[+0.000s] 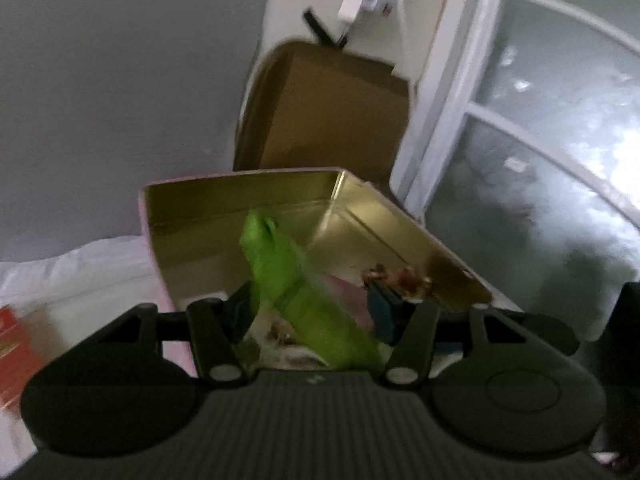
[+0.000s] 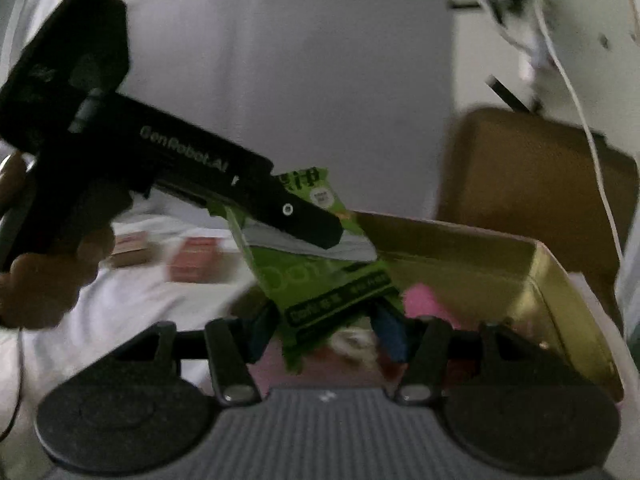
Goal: Organize rigid objects
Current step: 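Lower the green wipes pack into the pink tin and open the right gripper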
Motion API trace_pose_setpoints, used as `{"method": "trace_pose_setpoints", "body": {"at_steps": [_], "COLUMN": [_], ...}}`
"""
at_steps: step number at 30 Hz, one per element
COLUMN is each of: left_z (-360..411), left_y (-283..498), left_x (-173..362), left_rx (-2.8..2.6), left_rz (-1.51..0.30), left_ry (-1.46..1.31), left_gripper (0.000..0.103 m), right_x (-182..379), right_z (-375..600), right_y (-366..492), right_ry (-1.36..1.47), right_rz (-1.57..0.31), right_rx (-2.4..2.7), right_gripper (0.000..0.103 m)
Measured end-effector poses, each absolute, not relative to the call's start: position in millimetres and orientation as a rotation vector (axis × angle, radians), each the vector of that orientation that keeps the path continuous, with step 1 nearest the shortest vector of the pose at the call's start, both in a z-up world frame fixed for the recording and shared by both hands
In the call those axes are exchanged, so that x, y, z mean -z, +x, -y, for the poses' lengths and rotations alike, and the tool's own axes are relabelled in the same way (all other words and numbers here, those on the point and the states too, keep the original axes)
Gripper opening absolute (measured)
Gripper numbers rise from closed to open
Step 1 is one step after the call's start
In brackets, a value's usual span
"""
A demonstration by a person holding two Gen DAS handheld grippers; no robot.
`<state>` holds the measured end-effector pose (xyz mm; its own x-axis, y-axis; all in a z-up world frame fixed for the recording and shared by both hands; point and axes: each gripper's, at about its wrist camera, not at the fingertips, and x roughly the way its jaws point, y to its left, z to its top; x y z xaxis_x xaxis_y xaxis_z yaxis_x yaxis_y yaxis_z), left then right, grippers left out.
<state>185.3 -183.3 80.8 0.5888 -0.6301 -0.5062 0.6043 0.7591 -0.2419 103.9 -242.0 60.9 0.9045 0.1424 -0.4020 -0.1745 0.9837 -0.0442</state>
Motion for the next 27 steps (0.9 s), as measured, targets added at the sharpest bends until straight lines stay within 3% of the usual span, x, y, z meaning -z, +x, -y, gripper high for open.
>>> {"method": "trace_pose_setpoints", "body": {"at_steps": [1,4,5,13,27], "left_z": [195,222,225,199,170], "left_y": [197,219,224,213,114], "left_x": [-76,-63,-59,-61,-76], "left_rx": [0.677,0.501,0.454,0.406,0.329], "left_rz": [-0.624,-0.619,-0.622,-0.616,-0.522], "left_ry": [-0.029,0.063,0.073,0.012,0.072], "left_gripper": [0.069,0.081,0.082,0.081,0.082], "right_x": [-60,-54,-50,-35,-54], "right_z": [248,259,261,276,274], "right_y": [116,156,167,149,72], "right_ry": [-0.066,-0.074,-0.096,0.013,0.207], "right_rz": [-0.421,-0.431,-0.426,-0.377,-0.286], "right_rx": [-0.147,-0.062,-0.026,-0.031,-0.042], "right_gripper": [0.032,0.054,0.054,0.054,0.054]}}
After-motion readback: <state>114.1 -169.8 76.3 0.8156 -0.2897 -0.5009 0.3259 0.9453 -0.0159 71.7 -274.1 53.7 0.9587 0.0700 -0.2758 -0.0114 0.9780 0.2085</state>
